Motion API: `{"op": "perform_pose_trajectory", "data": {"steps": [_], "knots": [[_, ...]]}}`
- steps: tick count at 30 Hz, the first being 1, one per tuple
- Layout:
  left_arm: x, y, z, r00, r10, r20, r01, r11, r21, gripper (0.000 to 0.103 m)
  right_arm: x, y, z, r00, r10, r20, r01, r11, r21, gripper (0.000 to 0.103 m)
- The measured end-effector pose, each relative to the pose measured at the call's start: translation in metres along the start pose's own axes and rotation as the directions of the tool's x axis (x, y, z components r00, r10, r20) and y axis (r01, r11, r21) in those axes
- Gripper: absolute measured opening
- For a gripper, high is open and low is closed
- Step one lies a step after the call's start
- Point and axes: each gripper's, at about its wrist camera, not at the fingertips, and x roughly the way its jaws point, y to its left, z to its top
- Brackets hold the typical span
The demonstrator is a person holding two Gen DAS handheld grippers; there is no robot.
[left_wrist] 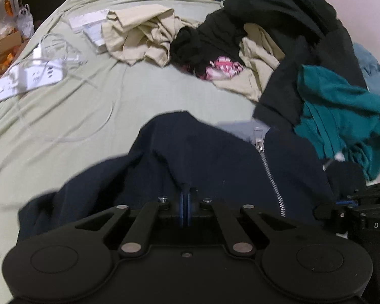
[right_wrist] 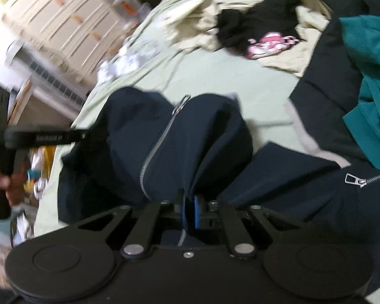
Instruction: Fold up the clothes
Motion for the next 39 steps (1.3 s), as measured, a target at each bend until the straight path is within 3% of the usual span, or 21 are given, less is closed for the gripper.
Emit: {"op": "perform_pose_trajectory", "data": {"steps": [11, 13, 24, 27, 29, 34, 36, 37, 38, 39], "knots": [[-0.044, 0.002, -0.098, 0.998, 0.001, -0.069, -0.002, 1.000, -0.025, 0.000, -0.039, 0.053, -0.093, 0.998, 0.053, -0.046, -0.056, 0.995, -0.077, 0.006], [-0.049, 0.001, -0.112, 0.997, 0.000, -0.075, -0.002, 1.000, -0.028, 0.000, -0.033, 0.049, -0.072, 0.997, 0.052, -0.061, -0.056, 0.996, -0.072, 0.006], [-0.065, -0.005, -0.175, 0.989, -0.017, -0.144, 0.016, 1.000, -0.006, 0.000, -0.052, 0.071, -0.131, 0.994, 0.054, -0.094, -0.056, 0.998, -0.021, 0.005], [-0.053, 0.002, -0.191, 0.983, 0.002, -0.185, 0.000, 1.000, 0.009, 0.000, -0.056, 0.071, -0.131, 0.996, 0.044, -0.079, -0.046, 0.999, -0.021, 0.005], [-0.035, 0.002, -0.200, 0.977, 0.032, -0.210, -0.017, 0.997, 0.069, 0.000, -0.058, 0.070, -0.131, 0.997, 0.037, -0.069, -0.039, 0.999, -0.021, 0.005], [-0.007, 0.002, -0.197, 0.960, 0.099, -0.261, -0.072, 0.991, 0.113, 0.000, -0.064, 0.070, -0.130, 0.999, 0.020, -0.043, -0.021, 1.000, -0.020, 0.006], [-0.008, 0.002, -0.194, 0.962, 0.103, -0.253, -0.080, 0.992, 0.100, 0.000, -0.067, 0.069, -0.130, 0.999, 0.013, -0.032, -0.014, 1.000, -0.020, 0.010], [-0.010, 0.003, -0.192, 0.964, 0.101, -0.248, -0.080, 0.993, 0.091, 0.003, -0.068, 0.069, -0.130, 1.000, 0.010, -0.027, -0.010, 1.000, -0.020, 0.022], [-0.013, 0.004, -0.191, 0.964, 0.097, -0.246, -0.079, 0.993, 0.084, 0.006, -0.069, 0.069, -0.129, 1.000, 0.006, -0.022, -0.007, 1.000, -0.020, 0.041], [-0.016, 0.006, -0.190, 0.964, 0.092, -0.249, -0.075, 0.994, 0.078, 0.009, -0.070, 0.069, -0.129, 1.000, 0.003, -0.017, -0.003, 1.000, -0.019, 0.048]]}}
